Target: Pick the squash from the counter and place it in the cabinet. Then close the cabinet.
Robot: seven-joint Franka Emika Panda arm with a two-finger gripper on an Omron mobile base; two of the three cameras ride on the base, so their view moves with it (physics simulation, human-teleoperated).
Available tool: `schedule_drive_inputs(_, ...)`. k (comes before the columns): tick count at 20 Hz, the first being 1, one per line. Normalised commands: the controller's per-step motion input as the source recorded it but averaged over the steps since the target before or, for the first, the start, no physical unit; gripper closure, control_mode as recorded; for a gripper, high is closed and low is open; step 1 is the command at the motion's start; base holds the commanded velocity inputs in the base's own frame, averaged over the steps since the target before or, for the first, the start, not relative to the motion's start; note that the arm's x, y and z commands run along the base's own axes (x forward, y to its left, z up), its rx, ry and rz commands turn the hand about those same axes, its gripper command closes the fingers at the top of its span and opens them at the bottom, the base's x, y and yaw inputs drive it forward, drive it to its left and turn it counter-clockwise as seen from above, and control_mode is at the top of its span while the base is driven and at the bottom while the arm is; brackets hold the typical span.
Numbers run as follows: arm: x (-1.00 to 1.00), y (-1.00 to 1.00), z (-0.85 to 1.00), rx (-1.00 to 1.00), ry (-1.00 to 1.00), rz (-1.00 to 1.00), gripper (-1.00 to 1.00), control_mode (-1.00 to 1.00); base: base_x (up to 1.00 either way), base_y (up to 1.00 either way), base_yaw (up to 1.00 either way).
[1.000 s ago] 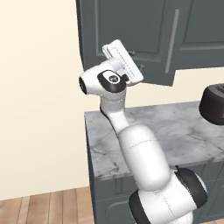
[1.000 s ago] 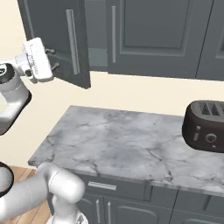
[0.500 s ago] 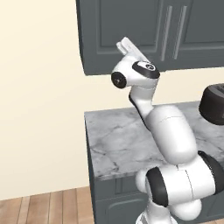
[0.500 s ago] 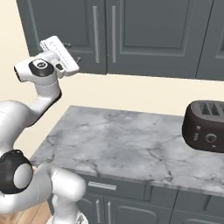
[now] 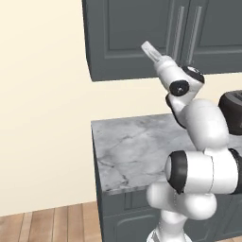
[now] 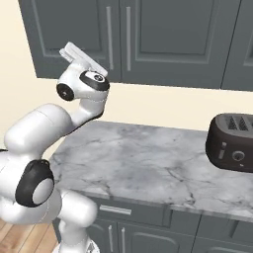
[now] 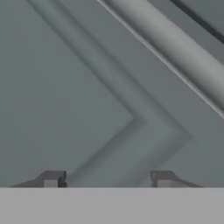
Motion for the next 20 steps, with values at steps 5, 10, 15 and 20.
schedule_drive_inputs(5,-0.11,-0.27,-0.03,0.00,0.09,0.33,-1.00,-1.00,0.00,0.00,0.00)
schedule_drive_inputs(10,-0.18,-0.01,0.34,0.00,0.14,0.25,-1.00,-1.00,0.00,0.00,0.00)
schedule_drive_inputs(15,-0.02,0.00,0.45,0.00,0.23,0.19,-1.00,-1.00,0.00,0.00,0.00)
schedule_drive_inputs(20,-0.27,0.00,0.28,-0.01,0.24,0.17,-1.00,-1.00,0.00,0.00,0.00)
